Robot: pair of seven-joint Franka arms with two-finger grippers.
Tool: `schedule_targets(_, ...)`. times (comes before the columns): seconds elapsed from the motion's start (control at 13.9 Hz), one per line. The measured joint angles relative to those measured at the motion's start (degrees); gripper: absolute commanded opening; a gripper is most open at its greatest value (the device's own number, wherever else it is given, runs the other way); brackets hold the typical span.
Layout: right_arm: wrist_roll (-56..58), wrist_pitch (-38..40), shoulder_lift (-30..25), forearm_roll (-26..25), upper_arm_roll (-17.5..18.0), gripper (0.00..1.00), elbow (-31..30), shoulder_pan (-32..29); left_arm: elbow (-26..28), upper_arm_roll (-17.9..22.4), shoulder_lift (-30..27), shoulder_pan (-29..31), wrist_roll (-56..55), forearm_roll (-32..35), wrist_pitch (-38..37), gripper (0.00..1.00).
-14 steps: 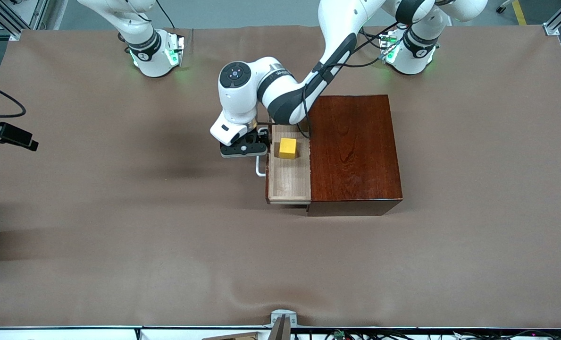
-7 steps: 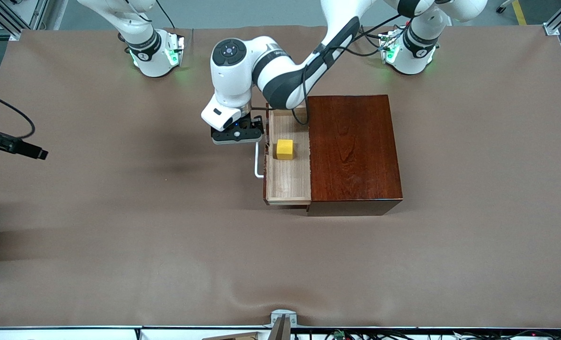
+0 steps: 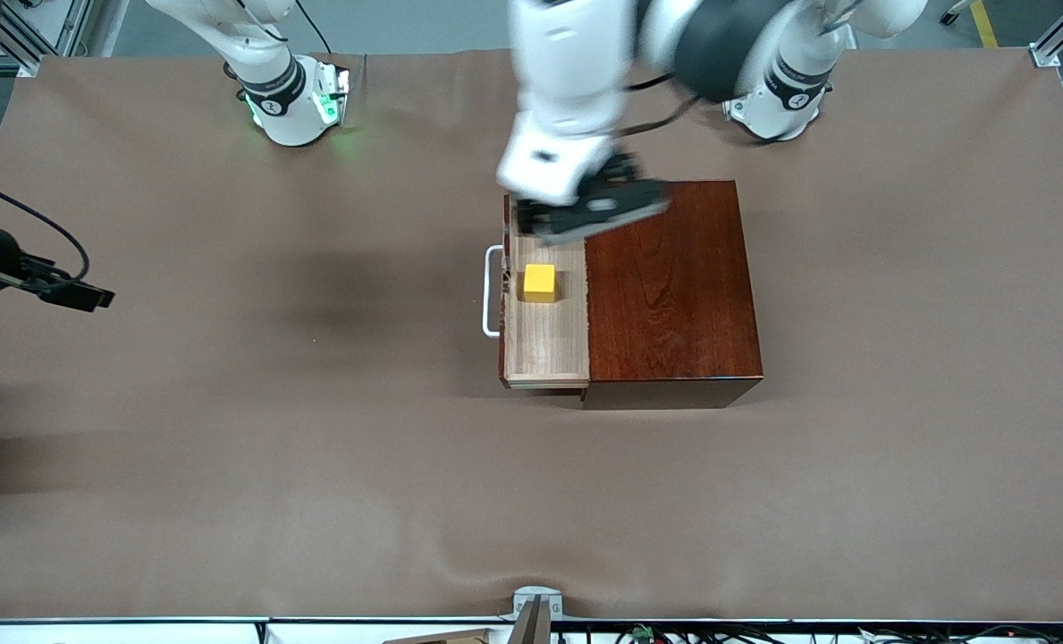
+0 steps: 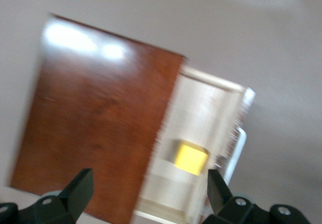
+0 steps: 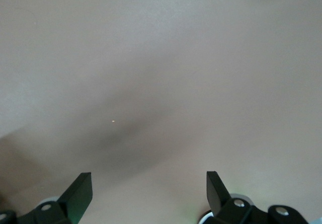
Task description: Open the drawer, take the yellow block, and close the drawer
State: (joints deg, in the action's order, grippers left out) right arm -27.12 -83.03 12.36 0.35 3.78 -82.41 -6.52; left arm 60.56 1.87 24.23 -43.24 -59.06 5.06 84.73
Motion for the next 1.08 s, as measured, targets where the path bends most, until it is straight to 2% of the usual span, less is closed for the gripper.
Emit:
schedule_targets(0.43, -24.7, 0.0, 0.0, 5.6, 0.5, 1.0, 0.2, 8.9, 1.6, 0.0, -5.1, 15.8, 22.6, 0.7, -4.6, 1.0)
schedule_targets(0.65, -31.6, -0.2, 0.0, 8.5, 0.6, 1.0, 0.3, 11.8, 3.5, 0.0, -7.3, 23.4, 32.8, 0.7, -5.4, 1.0)
schedule_targets(1.08, -42.3, -0.2, 0.2, 13.0, 0.6, 1.0, 0.2, 15.5, 11.4, -0.2, -13.4, 30.8, 43.0, 0.7, -5.6, 1.0)
